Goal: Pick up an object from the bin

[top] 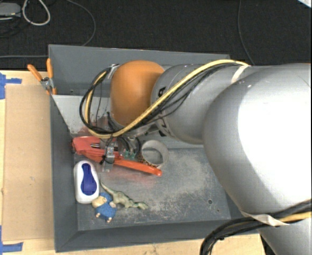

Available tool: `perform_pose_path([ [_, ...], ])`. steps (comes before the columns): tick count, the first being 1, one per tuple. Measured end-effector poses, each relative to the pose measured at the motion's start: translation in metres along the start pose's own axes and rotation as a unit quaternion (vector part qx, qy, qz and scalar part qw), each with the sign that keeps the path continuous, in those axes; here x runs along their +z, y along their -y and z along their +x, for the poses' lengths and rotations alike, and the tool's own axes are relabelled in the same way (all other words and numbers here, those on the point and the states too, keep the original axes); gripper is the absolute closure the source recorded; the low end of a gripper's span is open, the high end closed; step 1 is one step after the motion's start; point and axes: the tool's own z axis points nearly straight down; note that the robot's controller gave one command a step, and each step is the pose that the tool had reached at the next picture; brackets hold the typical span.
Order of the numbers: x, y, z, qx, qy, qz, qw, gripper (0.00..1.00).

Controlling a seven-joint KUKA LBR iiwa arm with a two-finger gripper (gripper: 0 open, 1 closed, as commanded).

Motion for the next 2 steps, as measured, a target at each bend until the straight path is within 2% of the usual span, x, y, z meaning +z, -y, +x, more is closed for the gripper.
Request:
perform_pose_path([
  [1, -0.022, 0.001, 0.002, 0.0, -0.0042, 0.001, 1.0, 1.0],
  [2, -0.045, 0.0, 0.002, 0.0, -0.0045, 0.001, 1.0, 1.0],
])
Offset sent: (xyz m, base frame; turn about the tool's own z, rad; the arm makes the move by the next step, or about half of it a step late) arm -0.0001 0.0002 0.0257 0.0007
